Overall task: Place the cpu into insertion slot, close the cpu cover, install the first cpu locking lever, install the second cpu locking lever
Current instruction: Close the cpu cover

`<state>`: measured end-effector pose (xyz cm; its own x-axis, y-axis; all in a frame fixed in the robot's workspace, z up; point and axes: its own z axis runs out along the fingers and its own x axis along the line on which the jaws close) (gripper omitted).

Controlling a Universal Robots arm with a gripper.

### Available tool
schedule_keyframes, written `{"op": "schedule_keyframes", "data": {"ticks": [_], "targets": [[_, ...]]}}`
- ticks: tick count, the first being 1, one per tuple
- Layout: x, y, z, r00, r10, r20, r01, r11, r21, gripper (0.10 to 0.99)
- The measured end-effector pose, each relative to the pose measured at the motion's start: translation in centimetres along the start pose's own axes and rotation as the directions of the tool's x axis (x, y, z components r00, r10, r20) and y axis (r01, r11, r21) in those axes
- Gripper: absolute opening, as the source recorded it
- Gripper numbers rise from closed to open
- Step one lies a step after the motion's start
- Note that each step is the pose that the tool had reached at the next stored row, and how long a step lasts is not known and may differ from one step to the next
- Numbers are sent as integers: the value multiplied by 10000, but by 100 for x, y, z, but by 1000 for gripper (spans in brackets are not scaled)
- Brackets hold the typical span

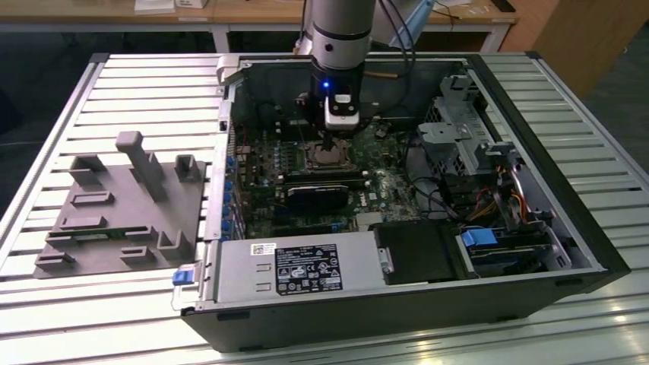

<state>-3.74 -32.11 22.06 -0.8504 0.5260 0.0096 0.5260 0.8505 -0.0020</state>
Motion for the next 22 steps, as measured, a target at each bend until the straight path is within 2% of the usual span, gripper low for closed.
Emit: {"op": "schedule_keyframes", "data": {"ticks": [5,11,14,17,22], "targets": [[0,0,2,9974,-719,9,719,9974,2,102],[0,0,5,9896,-1430,144,1431,9897,-62,102],[0,0,7,9833,-1807,219,1809,9834,-102,102],[0,0,8,9755,-2185,253,2189,9756,-144,102],[0,0,11,9594,-2803,315,2811,9593,-255,102]]}}
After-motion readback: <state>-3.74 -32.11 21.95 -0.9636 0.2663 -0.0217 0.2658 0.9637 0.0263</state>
